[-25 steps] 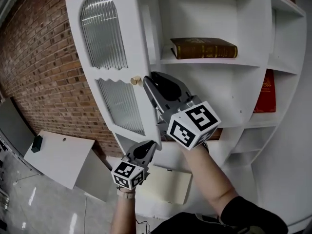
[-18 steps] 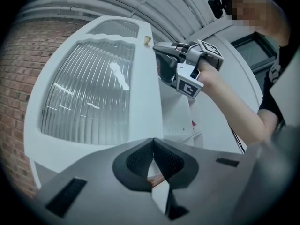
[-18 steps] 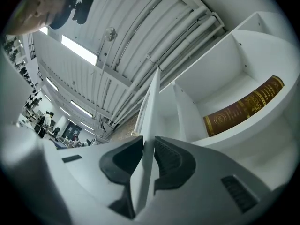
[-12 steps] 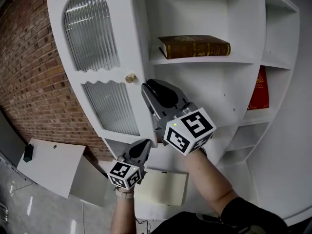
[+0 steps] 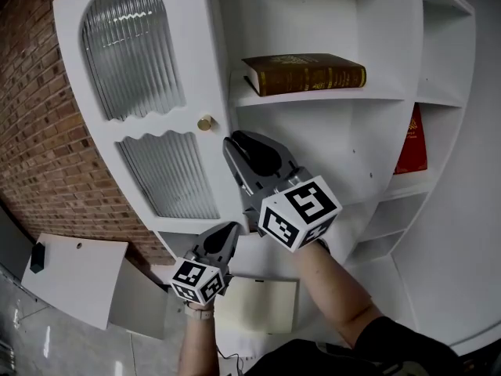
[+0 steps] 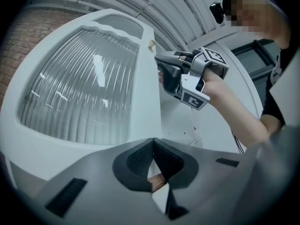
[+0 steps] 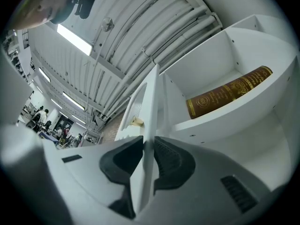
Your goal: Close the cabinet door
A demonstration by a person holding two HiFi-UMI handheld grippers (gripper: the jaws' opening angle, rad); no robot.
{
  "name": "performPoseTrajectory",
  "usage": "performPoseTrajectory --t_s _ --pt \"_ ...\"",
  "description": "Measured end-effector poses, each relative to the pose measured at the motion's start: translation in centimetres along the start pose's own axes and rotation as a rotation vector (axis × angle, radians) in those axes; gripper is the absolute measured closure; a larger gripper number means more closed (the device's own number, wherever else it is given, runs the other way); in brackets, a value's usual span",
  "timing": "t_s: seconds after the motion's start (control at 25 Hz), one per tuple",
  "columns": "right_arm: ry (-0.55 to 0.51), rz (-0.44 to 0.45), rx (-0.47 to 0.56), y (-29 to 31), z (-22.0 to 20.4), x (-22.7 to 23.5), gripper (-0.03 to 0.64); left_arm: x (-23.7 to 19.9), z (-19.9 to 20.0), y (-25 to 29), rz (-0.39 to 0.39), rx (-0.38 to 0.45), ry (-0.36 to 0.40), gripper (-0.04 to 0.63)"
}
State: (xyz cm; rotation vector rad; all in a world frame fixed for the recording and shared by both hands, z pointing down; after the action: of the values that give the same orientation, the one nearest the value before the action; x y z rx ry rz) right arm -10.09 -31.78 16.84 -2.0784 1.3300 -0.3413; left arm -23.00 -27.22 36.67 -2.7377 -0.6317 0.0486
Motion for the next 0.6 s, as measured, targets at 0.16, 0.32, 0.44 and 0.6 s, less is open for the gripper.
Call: performPoseTrajectory --t_s 0.16,0.32,0.44,0.6 --pt "-0.01 -0.015 -0.007 0.3 -0.6 0.7 0.535 -0.6 -0.4 0.7 -0.009 0.003 -0.006 0.586" --pt "-0.019 -0.028 -0.018 0.7 -1.1 1.1 0.535 -1.2 -0.6 1.3 -0.012 0.008 -0.01 0.586" --pt "-0.026 -0.038 -0.03 1.0 -1.5 1.5 0.535 -1.6 -0.8 1.7 -0.015 0.009 -0.014 0.586" --pt "-0.027 -0.048 -0.038 1.3 -2.0 2.1 0.535 -2.2 -1.0 2.4 -0.015 0.014 -0.022 0.586"
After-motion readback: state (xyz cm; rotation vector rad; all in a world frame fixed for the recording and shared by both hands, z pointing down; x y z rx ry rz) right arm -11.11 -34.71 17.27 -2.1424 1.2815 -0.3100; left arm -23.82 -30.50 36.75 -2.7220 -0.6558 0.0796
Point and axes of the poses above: the fingertips, and each gripper's own axes: y forward along the fingers, x to its right, z out of its top, the point moved 8 cm from there along -y, backward along the fingers, and after that the axes turned 11 degrees about x, right-handed, at the moved point
